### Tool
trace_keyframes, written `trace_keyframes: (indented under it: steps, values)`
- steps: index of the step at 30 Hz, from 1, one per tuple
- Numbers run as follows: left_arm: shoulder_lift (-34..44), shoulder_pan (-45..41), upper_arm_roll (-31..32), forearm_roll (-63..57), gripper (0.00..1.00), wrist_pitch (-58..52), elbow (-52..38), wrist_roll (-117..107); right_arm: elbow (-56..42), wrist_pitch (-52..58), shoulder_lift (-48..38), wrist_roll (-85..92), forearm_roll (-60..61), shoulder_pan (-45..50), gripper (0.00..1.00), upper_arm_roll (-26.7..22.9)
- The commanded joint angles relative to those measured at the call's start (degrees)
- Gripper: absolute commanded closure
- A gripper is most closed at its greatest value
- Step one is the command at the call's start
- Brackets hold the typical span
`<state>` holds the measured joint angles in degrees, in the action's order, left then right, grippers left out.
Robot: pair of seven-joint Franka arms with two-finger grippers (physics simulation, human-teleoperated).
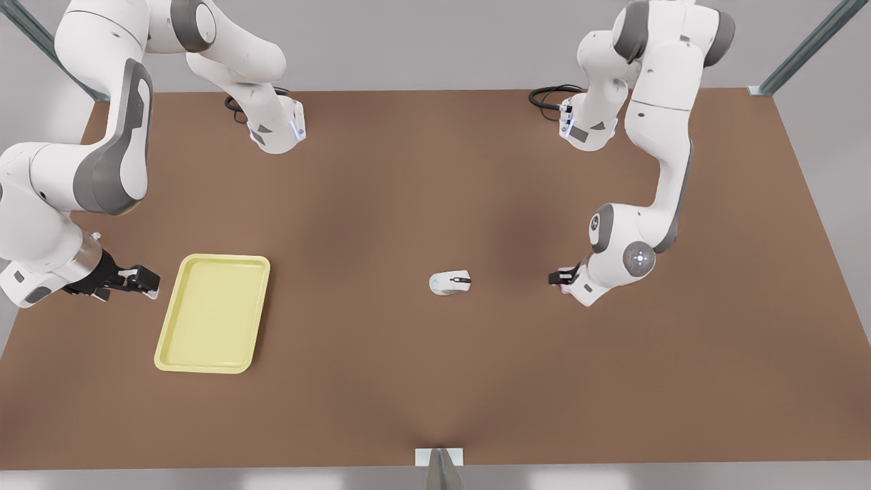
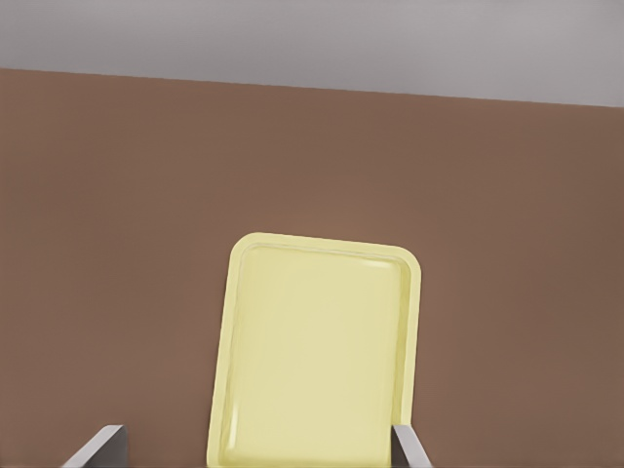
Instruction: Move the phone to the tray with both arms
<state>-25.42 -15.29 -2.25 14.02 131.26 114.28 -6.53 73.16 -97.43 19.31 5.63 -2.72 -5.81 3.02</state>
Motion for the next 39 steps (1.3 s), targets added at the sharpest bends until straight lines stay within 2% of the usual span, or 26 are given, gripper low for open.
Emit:
trace_keyframes:
  steps: [1,6,9,32,33,35,39]
  values:
    - [-0.77,-0.09,-0.29,0.13,0.00,9.01,0.68,-3.75,-0.03,-0.04,-0.06,0.61,-0.01,0.01,0.00,0.06]
    - [-1.12,-0.09,-2.31,-0.74,0.00,8.83,1.47,-3.84,-0.03,-0.04,-0.06,0.61,0.17,0.01,0.00,0.06]
    - [-1.38,-0.35,-2.32,-3.74,0.00,8.75,2.18,-4.19,-0.03,-0.04,-0.06,0.61,0.17,0.01,0.00,0.06]
    - [-4.72,-1.76,-3.02,-3.82,0.00,8.92,4.64,-4.89,-0.03,0.13,-0.15,0.70,-0.10,-0.07,0.00,0.15]
    - [-4.72,-1.76,-2.93,-3.82,0.12,8.92,4.64,-4.89,-0.03,0.22,-0.15,0.70,-0.10,-0.07,0.00,0.06]
    - [-4.72,-1.76,-3.02,-3.82,0.21,8.83,4.64,-4.89,-0.03,0.13,-0.24,0.61,0.08,-0.42,0.00,-0.03]
    - [-4.72,-1.76,-2.93,-3.82,0.23,8.83,4.55,-4.89,-0.03,0.04,-0.06,0.61,0.08,-0.07,0.00,-0.03]
